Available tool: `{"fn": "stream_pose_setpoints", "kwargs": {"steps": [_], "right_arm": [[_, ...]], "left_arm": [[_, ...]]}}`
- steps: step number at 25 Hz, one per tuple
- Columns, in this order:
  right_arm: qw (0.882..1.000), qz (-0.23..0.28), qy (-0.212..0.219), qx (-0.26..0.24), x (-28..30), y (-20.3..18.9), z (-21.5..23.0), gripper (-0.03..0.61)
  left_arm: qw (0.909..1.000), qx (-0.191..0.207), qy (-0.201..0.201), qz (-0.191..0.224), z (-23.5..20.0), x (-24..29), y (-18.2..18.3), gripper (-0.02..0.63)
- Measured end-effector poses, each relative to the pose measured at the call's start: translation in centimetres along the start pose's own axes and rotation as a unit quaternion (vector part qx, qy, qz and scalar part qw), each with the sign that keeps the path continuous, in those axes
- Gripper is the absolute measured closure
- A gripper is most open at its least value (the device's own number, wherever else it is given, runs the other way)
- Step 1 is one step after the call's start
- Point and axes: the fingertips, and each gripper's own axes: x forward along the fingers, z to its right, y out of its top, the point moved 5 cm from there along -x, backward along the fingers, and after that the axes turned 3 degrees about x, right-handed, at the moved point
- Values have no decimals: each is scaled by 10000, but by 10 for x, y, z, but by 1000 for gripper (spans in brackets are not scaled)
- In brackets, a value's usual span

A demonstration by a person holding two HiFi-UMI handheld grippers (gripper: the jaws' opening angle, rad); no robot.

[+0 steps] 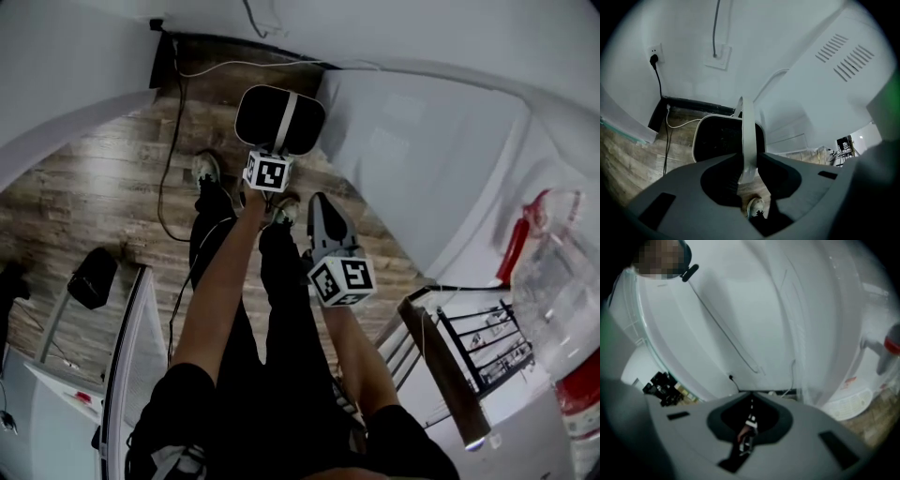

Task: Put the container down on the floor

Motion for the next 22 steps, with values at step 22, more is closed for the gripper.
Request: {"fn": "stream_pose_setpoints", "kwargs": {"steps": [22], "right_arm": [[9991,165,368,-162,-129,78,-64,545]], "left_arm": [[9795,-314,728,1850,77,-337,-8,586]]}}
